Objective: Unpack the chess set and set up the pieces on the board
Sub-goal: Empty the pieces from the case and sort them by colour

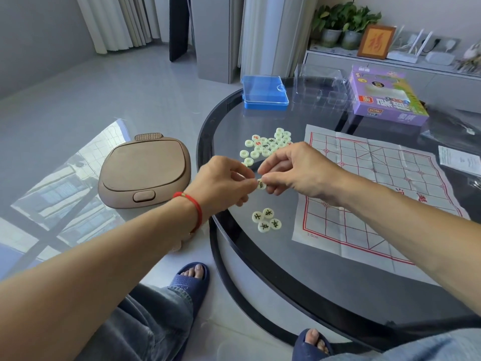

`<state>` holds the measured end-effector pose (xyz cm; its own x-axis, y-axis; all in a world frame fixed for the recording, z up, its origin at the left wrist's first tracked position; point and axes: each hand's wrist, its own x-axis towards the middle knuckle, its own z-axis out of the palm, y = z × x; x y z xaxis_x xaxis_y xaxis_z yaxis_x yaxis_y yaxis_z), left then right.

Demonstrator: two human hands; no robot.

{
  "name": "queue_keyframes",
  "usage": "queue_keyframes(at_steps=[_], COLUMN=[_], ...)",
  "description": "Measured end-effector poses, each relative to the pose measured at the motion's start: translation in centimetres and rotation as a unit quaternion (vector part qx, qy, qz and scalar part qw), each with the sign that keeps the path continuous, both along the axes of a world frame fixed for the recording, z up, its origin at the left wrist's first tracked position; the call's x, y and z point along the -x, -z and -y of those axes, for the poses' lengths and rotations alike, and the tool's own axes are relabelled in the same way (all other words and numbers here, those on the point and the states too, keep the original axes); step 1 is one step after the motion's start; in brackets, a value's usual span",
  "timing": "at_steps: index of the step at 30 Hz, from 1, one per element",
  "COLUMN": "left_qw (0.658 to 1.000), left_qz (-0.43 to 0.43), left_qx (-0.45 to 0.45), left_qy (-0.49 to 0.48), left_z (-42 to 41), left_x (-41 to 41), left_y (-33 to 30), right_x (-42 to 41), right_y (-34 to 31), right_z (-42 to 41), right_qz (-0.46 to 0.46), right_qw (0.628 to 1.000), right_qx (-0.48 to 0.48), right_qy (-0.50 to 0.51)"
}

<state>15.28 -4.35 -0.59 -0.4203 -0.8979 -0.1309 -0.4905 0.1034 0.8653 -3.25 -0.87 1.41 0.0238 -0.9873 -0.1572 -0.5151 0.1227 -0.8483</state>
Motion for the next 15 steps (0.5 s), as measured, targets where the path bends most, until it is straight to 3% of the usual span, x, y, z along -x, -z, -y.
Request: queue_keyframes(at_steps=[2,5,10,15], left_qw=[0.997,0.997,0.979,0.968], left_qz=[-0.055,-0.036,0.153,0.159], left_qx=[-0.06,-0.073,0.126,0.177], left_qy=[-0.01,-0.006,0.056,0.083], left_z=[0.2,0.6,-0.1,-0.9], left_x=[-0.1,-0.6,-0.7,0.4], left_y=[-0.1,-0.1,0.3,0.7], right_x=[-0.6,-0.8,1.0,0.3], right_y=[-0.1,0.1,1.3,2.6], right_z=[-0.2,0.1,1.3,2.2], right_qz=[0.014,-0.01,-0.255,-0.331], right_qw=[1.0,1.0,0.957,0.938], right_qx=[-0.005,-0.001,0.118,0.096], right_qy=[-0.016,-0.01,0.071,-0.029])
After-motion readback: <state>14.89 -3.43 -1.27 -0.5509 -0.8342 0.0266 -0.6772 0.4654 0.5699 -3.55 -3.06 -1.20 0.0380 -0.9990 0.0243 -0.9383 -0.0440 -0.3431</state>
